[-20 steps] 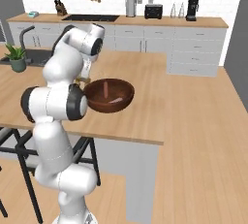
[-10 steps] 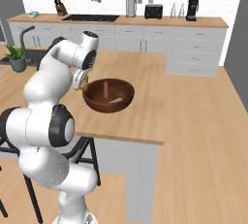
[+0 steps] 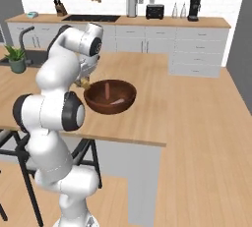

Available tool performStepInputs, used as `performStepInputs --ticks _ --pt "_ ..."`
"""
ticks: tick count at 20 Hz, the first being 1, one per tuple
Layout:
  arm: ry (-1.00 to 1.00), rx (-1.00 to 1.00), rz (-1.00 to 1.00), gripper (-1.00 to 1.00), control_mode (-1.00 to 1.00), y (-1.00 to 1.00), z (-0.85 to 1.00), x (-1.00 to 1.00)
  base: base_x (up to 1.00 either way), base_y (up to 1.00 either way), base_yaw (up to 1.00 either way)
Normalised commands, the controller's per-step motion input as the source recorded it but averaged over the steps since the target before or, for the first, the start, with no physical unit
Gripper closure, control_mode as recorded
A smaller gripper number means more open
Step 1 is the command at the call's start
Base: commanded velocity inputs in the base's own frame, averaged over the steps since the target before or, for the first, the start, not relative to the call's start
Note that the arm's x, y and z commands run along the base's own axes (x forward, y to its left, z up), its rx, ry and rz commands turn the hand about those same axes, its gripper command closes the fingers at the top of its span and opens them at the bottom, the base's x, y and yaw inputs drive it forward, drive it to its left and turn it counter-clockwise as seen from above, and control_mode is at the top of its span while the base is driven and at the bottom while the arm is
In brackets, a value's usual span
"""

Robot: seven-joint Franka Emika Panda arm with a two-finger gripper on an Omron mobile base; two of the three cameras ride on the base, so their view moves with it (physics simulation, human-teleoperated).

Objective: Place one bun and one sausage from the bowl on each plate.

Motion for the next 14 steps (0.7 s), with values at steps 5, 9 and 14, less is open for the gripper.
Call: performStepInputs --ticks 5,9,14 --pt "0.00 0.00 0.00 1.00 1.00 0.00 0.00 0.00 -0.58 0.91 -0.11" --pt "0.00 0.00 0.00 1.00 1.00 0.00 0.00 0.00 -0.56 1.00 -0.15" --pt "0.00 0.00 0.00 1.00 1.00 0.00 0.00 0.00 -0.18 1.00 -0.10"
